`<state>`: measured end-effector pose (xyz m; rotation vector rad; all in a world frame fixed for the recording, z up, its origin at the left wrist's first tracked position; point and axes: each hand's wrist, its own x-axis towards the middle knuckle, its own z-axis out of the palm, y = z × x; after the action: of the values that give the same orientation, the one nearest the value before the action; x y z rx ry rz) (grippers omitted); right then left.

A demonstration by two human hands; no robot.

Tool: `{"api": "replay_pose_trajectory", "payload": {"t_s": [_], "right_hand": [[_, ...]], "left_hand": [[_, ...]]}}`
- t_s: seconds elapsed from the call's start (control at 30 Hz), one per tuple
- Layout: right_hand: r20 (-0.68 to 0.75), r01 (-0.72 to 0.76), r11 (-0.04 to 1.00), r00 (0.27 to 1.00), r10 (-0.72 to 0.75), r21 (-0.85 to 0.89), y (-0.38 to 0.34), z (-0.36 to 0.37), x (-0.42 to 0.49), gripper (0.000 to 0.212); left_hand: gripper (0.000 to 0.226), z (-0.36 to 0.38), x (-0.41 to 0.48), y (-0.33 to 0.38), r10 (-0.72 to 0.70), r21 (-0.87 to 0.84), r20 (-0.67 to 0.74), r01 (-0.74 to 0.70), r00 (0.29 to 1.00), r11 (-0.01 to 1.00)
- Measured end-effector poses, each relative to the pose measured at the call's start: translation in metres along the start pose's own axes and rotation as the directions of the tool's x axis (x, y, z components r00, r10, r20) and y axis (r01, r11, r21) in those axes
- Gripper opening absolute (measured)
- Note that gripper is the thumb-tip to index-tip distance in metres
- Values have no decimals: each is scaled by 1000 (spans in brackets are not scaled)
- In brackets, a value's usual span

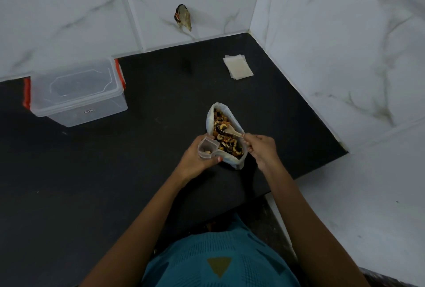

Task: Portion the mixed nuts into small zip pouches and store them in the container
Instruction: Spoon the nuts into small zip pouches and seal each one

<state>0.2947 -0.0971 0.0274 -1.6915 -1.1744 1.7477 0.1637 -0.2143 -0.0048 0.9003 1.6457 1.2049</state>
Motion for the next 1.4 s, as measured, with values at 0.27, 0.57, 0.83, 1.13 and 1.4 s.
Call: {"api": "replay_pose_trajectory", "payload": {"t_s": [0.27,0.57,0.83,1.13,1.4], "right_hand": [[26,2,999,1000,-1,-32,-5,-14,-9,7],[166,118,982,982,-93,-148,-36,-12,-61,7],[252,537,718,843,-475,-443,-32,14,-78,5],[551,754,196,606,-573,-627,-26,34,-80,15],[481,820,136,451,-752,-556,-22,26,-76,6]], "left_hand": [[56,-4,-1,3,88,122,-139,-71,986,990],[58,-6,7,13,133,108,-227,-111,965,988],[56,-1,7,20,189,75,-245,-176,951,982],[44,-2,2,22,221,121,-231,-197,948,973],[49,-6,0,22,244,22,-252,-246,936,969]]}}
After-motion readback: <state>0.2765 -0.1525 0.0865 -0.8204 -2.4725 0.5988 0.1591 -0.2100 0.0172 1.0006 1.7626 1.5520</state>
